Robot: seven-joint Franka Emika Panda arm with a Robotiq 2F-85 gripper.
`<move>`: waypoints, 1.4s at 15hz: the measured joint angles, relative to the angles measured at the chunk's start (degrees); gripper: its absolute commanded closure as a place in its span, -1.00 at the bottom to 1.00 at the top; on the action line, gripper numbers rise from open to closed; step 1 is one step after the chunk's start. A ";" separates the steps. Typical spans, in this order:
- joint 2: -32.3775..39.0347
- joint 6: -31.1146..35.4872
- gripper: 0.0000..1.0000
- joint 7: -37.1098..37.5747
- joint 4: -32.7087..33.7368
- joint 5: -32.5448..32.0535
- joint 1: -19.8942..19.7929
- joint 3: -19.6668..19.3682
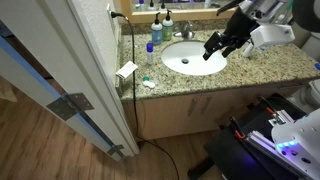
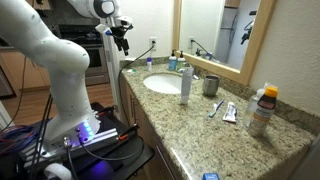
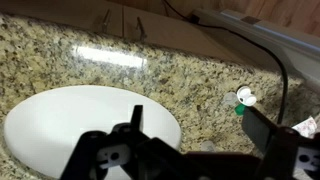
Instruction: Place the cup in the sink then open the tap
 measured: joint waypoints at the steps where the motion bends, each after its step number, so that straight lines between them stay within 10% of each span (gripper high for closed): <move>1: 0.00 0.00 -1.00 0.00 0.00 0.00 0.00 0.00; 15: -13.05 -13.37 -1.00 18.28 12.09 -1.96 -7.54 -6.20; 21: -5.53 -12.53 -1.00 20.73 12.69 -6.03 -19.94 -14.35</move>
